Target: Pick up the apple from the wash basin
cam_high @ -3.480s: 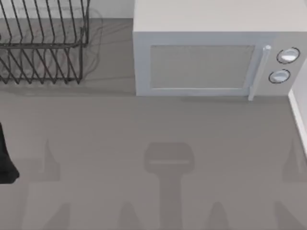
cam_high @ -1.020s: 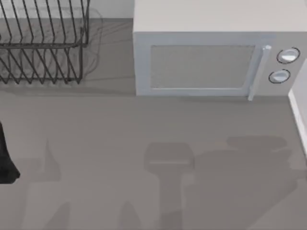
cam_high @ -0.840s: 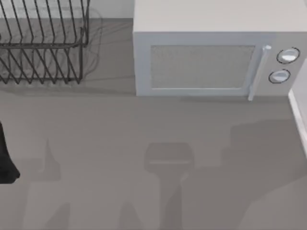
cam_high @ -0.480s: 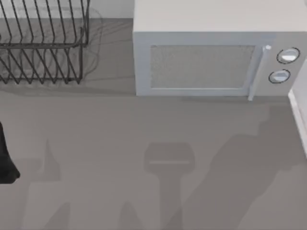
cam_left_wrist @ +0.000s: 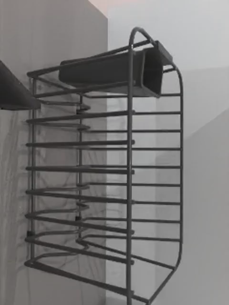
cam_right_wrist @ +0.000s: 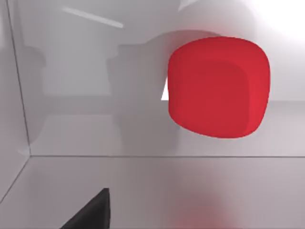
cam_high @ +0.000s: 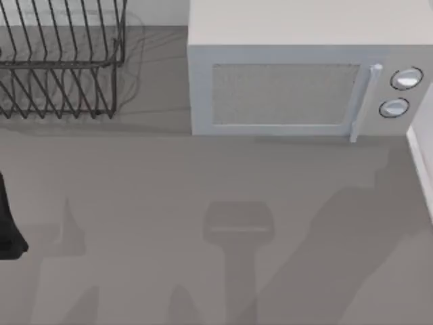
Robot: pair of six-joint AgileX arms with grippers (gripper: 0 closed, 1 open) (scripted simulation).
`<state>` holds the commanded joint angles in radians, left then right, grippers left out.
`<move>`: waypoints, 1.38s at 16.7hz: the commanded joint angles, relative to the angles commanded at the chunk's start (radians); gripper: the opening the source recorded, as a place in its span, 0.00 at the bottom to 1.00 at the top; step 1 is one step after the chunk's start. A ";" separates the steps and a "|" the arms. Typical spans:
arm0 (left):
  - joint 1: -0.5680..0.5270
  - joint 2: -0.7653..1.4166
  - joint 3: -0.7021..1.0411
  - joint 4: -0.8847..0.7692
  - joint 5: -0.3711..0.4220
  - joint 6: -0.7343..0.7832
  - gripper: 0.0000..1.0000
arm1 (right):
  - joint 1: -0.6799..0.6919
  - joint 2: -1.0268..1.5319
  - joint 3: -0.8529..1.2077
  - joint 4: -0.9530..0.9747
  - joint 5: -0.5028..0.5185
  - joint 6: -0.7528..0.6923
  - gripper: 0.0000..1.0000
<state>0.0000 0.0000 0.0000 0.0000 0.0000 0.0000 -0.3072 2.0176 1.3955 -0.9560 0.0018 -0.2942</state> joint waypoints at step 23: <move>0.000 0.000 0.000 0.000 0.000 0.000 1.00 | -0.003 0.297 -0.168 0.473 0.002 0.005 0.40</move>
<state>0.0000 0.0000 0.0000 0.0000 0.0000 0.0000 -0.3104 2.3150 1.2277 -0.4834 0.0042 -0.2896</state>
